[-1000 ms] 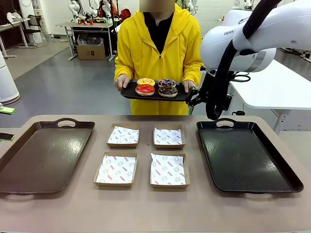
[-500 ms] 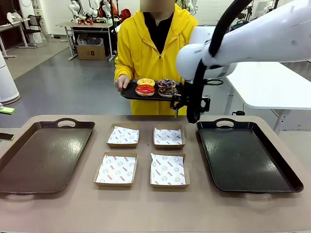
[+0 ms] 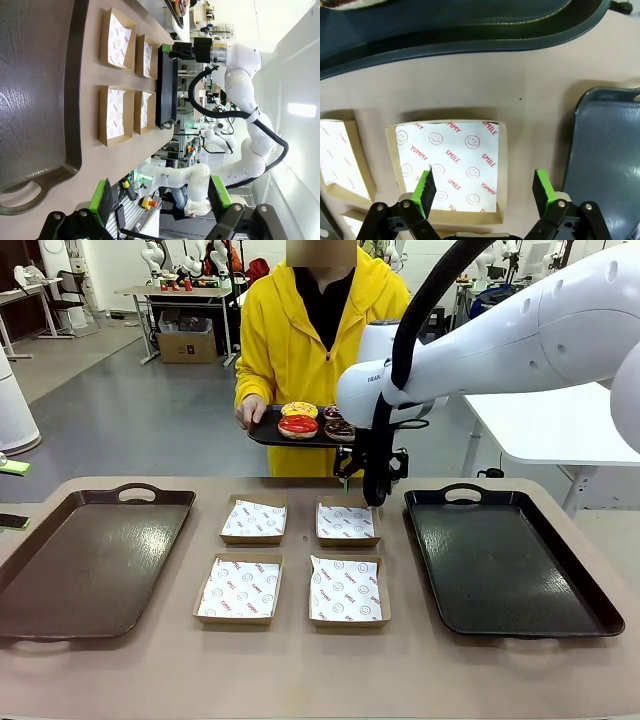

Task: Individually package the donuts and arrange them on the tray.
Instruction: Pick up one Paper togo box.

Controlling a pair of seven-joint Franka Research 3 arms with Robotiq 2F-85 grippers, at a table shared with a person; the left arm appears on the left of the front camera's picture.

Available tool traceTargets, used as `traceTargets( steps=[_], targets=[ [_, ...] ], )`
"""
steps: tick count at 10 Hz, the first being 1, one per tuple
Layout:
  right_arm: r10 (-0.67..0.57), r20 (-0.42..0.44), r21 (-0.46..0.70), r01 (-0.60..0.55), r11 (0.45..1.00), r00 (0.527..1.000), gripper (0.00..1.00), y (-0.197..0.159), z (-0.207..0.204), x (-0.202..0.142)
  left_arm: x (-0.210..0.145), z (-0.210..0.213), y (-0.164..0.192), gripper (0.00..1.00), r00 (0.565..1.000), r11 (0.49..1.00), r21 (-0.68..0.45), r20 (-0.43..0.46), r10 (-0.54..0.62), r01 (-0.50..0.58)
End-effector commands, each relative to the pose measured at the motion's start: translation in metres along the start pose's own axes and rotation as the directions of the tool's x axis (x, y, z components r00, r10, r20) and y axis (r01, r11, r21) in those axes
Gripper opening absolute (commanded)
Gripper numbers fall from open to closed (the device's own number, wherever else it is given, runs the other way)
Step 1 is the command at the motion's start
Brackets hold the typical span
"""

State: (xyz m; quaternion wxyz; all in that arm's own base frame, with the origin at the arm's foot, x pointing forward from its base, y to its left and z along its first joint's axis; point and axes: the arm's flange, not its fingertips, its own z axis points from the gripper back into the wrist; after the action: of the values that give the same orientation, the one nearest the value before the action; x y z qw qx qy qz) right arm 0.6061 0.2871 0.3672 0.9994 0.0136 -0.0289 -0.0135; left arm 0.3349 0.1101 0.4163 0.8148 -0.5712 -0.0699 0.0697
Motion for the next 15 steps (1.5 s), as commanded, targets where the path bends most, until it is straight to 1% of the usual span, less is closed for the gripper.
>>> traceTargets(
  steps=[1, 4, 5, 10, 12, 15],
  targets=[
    [0.006, 0.005, 0.005, -0.006, 1.0, 1.0, 1.0, -0.003, -0.006, -0.001, -0.001, 0.0, 0.0, 1.0, 1.0, 1.0, -0.006, 0.009, -0.006, 0.007],
    [-0.004, -0.02, 0.013, 0.004, 1.0, 1.0, 1.0, -0.009, -0.017, -0.009, -0.001, 0.0, 0.0, 1.0, 1.0, 1.0, -0.006, 0.009, -0.006, 0.007],
    [-0.004, -0.014, -0.008, 0.004, 1.0, 1.0, 1.0, -0.003, -0.009, -0.002, -0.001, 0.0, 0.0, 1.0, 1.0, 1.0, -0.006, 0.009, -0.006, 0.007],
    [-0.005, -0.016, -0.005, 0.005, 1.0, 1.0, 1.0, -0.002, -0.009, -0.002, -0.001, 0.0, 0.0, 1.0, 1.0, 1.0, -0.006, 0.009, -0.006, 0.007],
    [0.021, -0.018, 0.031, -0.021, 0.999, 1.0, 1.0, -0.011, -0.021, -0.002, -0.001, 0.0, 0.0, 1.0, 1.0, 1.0, -0.006, 0.009, -0.006, 0.007],
    [0.055, -0.03, 0.03, -0.055, 0.998, 0.998, 1.0, -0.015, -0.038, 0.0, -0.001, 0.0, 0.0, 1.0, 1.0, 1.0, -0.006, 0.009, -0.006, 0.007]
  ],
)
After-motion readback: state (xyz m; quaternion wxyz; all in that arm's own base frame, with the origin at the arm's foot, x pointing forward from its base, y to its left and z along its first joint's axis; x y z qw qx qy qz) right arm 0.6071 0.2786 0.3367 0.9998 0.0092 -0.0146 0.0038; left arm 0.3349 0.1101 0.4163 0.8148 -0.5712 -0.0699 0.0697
